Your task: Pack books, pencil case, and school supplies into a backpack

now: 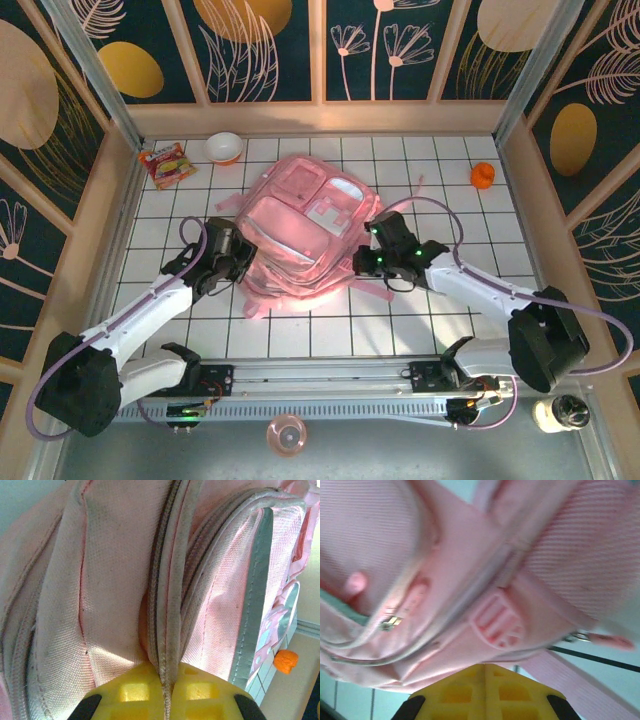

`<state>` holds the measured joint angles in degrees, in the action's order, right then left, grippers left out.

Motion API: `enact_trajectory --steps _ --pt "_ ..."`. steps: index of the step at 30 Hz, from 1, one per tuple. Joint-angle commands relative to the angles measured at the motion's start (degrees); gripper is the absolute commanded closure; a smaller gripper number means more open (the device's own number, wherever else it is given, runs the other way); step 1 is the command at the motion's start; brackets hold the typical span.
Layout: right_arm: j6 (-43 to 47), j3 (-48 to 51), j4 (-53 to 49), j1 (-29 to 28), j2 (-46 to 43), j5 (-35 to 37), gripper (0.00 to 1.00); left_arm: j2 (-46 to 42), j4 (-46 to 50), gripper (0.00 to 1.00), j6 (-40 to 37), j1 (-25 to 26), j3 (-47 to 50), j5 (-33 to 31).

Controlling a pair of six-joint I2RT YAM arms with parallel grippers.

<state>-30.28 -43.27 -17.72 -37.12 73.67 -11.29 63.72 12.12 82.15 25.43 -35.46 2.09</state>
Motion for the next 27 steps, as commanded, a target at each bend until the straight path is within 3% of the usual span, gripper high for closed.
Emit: enact_trajectory --steps 1,5,7,9,11,14,21,27 --pt "2.66 0.48 -2.1 0.87 -1.33 -2.43 1.0 -0.37 -1.41 1.0 -0.33 -0.47 -0.77 -0.85" --pt "0.23 0.76 3.94 -1.72 -1.05 -6.91 1.0 0.55 -5.02 1.0 -1.29 -0.47 -0.31 3.74" --pt "-3.26 0.88 7.88 -2.92 0.32 -9.73 0.9 0.87 -5.33 0.94 -2.89 -0.47 -0.7 5.54" --pt "-7.17 0.65 12.58 -5.06 2.36 -11.88 0.75 0.75 -5.53 0.85 -4.13 -0.47 -0.68 6.96" --pt "-11.82 0.05 18.17 -7.79 4.95 -12.78 0.61 -0.09 -5.48 0.69 -5.16 -0.47 -0.25 7.75" --pt "-16.99 -1.29 23.32 -9.37 8.55 -12.56 0.54 -2.43 -5.15 0.51 -6.9 -0.47 0.83 7.21" --pt "-24.27 -4.18 27.23 -8.86 14.98 -9.29 0.55 -6.27 -4.78 0.46 -6.58 -0.47 6.02 6.76" --pt "-22.84 -7.36 28.97 -5.88 14.63 -8.06 0.84 -8.0 -3.42 0.46 -18.09 -0.47 3.31 4.55"
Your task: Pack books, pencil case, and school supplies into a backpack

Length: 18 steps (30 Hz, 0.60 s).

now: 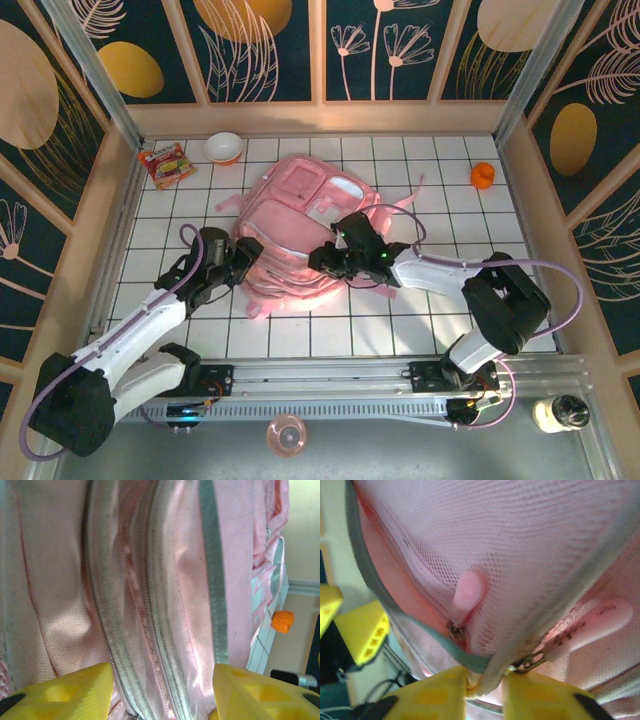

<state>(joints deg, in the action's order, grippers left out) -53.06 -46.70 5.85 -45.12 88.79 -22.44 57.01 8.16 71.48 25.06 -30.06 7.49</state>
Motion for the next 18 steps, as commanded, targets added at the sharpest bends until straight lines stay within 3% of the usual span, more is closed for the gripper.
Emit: enact_trajectory --steps 1,4,9,14,18 --pt "0.49 -4.39 5.4 2.93 -0.92 3.14 0.88 -1.29 0.53 0.45 -10.94 -0.1 -3.06 -1.04" --pt "1.76 -5.53 5.65 5.19 -1.69 2.76 1.0 -0.73 0.78 0.46 -20.21 -0.1 -6.02 -1.33" --pt "4.45 -7.49 4.15 7.4 -2.77 0.98 1.0 0.51 -1.59 0.46 -40.78 -0.1 -10.11 2.47" --pt "8.97 -8.76 3.43 8.65 -5.16 -4.14 1.0 0.05 -0.93 0.4 -74.19 -0.1 -12.79 12.74" --pt "14.8 -12.04 -1.7 8.91 -6.31 -8.44 1.0 1.1 4.68 0.28 -93.74 -0.1 -15.25 12.08"
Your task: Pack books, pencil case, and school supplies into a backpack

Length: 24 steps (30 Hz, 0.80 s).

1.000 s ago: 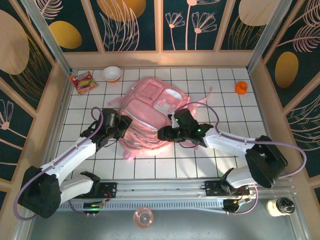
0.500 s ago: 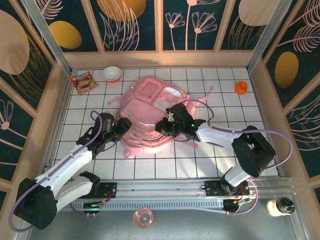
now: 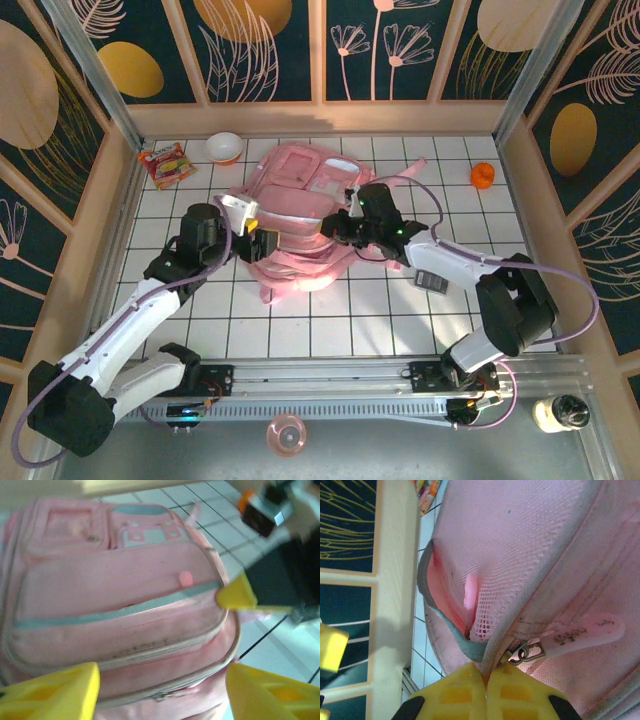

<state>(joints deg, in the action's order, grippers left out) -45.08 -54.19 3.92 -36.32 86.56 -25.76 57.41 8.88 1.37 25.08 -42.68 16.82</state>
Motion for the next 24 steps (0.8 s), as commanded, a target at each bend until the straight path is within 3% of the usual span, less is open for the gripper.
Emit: enact_trajectory --steps 1,7,14,17,24 --pt "8.03 -5.44 -1.52 0.2 -4.33 -5.31 1.0 1.46 5.4 0.25 -27.53 -0.12 -3.43 2.31" --pt "11.04 -7.28 -5.21 2.55 -5.3 -8.88 1.0 4.92 7.74 0.14 -43.42 -0.12 -5.25 -0.49" --pt "14.32 -9.29 -9.07 3.88 -4.54 -11.28 1.0 9.82 5.72 0.1 -52.86 -0.05 -4.87 -2.1" --pt "15.36 -9.61 -10.01 3.96 -4.41 -11.89 1.0 13.33 4.3 0.15 -55.22 0.1 -4.61 -1.79" --pt "17.18 -9.43 -10.57 4.19 -4.53 -12.81 1.0 15.54 2.41 0.49 -54.05 1.54 -3.74 -1.05"
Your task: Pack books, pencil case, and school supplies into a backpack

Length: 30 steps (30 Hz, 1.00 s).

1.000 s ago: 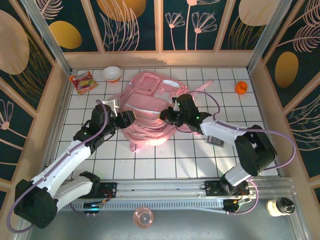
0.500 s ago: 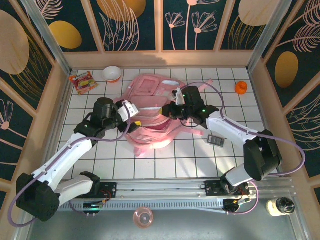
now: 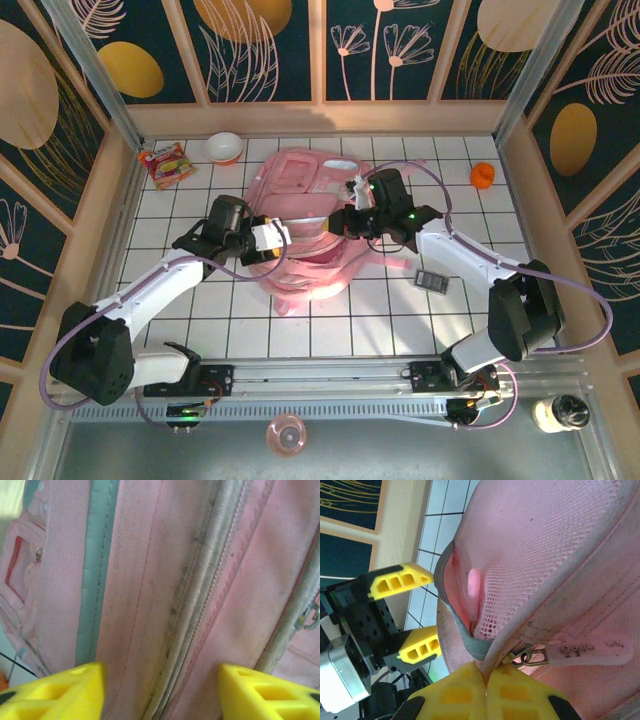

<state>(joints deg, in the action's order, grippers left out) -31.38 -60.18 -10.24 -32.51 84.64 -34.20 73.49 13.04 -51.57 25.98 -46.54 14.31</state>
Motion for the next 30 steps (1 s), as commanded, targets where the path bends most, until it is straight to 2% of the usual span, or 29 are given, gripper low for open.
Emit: enact_trajectory --steps 1,4,5,6,13,18,19,21,24,30 --pt "3.75 -3.41 3.53 0.5 -2.54 -4.53 1.0 -1.18 -1.34 0.57 -0.31 0.82 0.1 2.34" --pt "4.63 -3.7 3.2 0.83 -2.08 -5.13 1.0 -3.38 0.92 0.91 1.57 2.05 0.31 4.45" --pt "4.81 -3.78 2.99 0.79 -1.96 -5.38 1.0 -4.25 1.81 0.98 1.97 2.71 0.43 4.77" --pt "5.15 -3.97 2.88 0.79 -1.73 -5.76 1.0 -5.13 2.67 1.0 2.57 3.45 0.73 4.94" --pt "6.97 -4.42 2.85 0.81 -0.71 -7.7 1.0 -11.31 4.2 1.0 9.22 5.69 2.22 8.76" --pt "7.02 -5.03 3.2 2.54 0.23 -8.67 1.0 -12.94 2.19 1.0 11.12 5.73 3.9 7.98" --pt "7.02 -5.15 3.3 2.54 0.23 -8.77 1.0 -12.94 1.52 0.96 11.78 5.68 4.18 7.53" --pt "6.86 -5.26 3.3 2.54 0.15 -8.87 1.0 -13.15 -0.8 0.67 13.03 5.8 4.99 6.4" --pt "6.63 -4.99 3.38 2.54 -0.35 -8.87 1.0 -13.54 -5.77 0.42 15.01 5.93 6.13 3.75" --pt "5.55 -4.55 4.22 2.46 -0.8 -9.65 1.0 -10.17 -9.65 0.25 15.63 6.89 5.73 0.47"
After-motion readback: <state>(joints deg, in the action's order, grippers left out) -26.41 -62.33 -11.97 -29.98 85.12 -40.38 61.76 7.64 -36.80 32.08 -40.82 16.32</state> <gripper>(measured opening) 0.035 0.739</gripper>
